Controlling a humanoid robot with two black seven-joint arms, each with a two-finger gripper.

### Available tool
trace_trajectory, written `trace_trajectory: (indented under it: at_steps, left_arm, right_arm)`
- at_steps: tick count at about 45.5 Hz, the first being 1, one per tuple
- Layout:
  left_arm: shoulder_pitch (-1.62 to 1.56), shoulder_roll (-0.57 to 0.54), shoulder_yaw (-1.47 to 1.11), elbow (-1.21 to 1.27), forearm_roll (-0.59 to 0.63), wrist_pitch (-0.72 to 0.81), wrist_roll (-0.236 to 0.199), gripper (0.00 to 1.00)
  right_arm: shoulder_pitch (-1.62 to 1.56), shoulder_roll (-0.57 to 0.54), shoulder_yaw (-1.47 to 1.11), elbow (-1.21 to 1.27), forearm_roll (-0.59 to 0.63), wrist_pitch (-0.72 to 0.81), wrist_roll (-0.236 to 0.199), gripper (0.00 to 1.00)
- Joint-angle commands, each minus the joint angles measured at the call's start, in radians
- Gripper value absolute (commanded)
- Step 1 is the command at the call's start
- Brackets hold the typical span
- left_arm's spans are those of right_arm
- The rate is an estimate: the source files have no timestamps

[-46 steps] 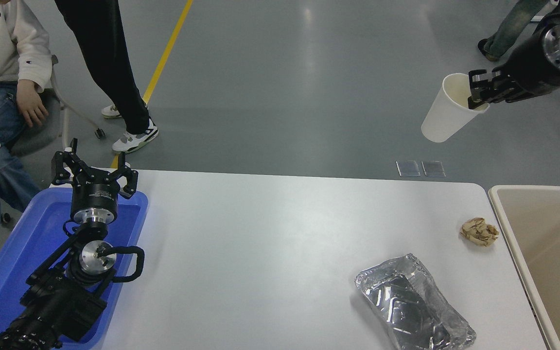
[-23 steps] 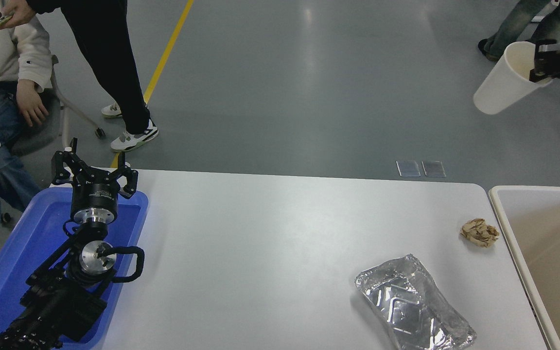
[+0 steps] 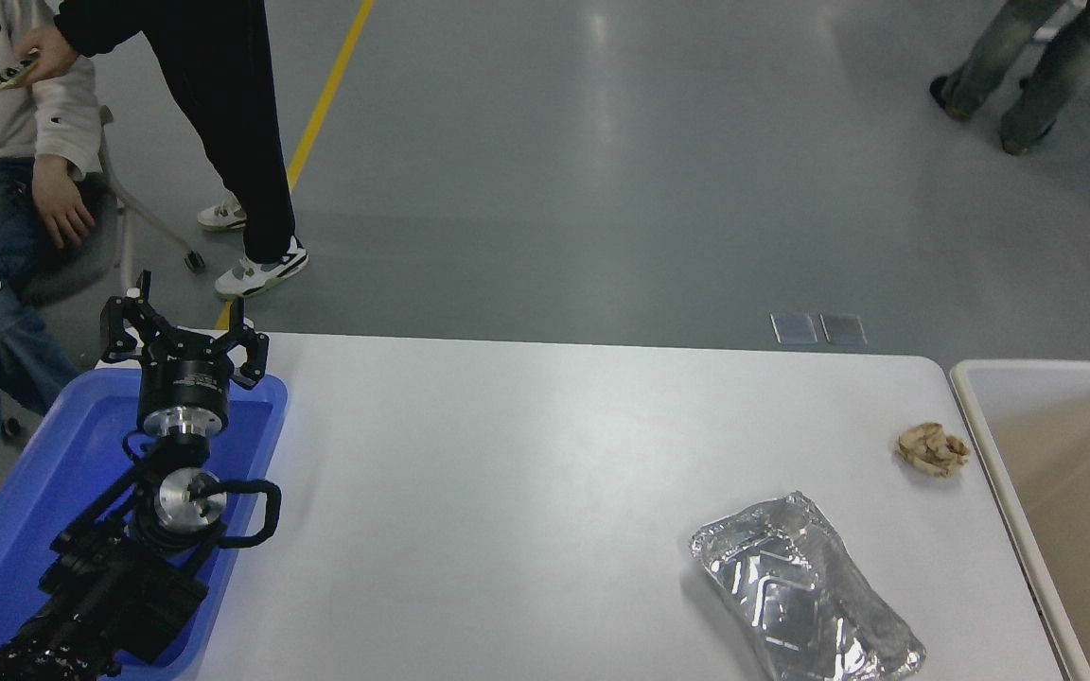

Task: Pick up paper cup place in dustbin

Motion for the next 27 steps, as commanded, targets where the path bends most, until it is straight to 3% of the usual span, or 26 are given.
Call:
trace_trajectory:
  at_steps: [1, 8, 27]
  left_arm:
    - [0.0, 0.0, 0.0, 0.0, 0.0, 0.0, 0.0, 0.99]
    - [0.0, 0.0, 0.0, 0.0, 0.0, 0.0, 0.0, 0.99]
    - [0.0, 0.0, 0.0, 0.0, 0.0, 0.0, 0.0, 0.99]
  right_arm:
    - [-0.422, 0.235, 0.35, -0.432, 0.095, -0.058, -0.005, 0.0]
    - [-0.544, 0.347, 0.484, -0.537, 0.106, -0.058, -0.003, 0.0]
    - [-0.775, 0.411, 0.757, -0.535, 0.112, -0.055, 0.011, 0.0]
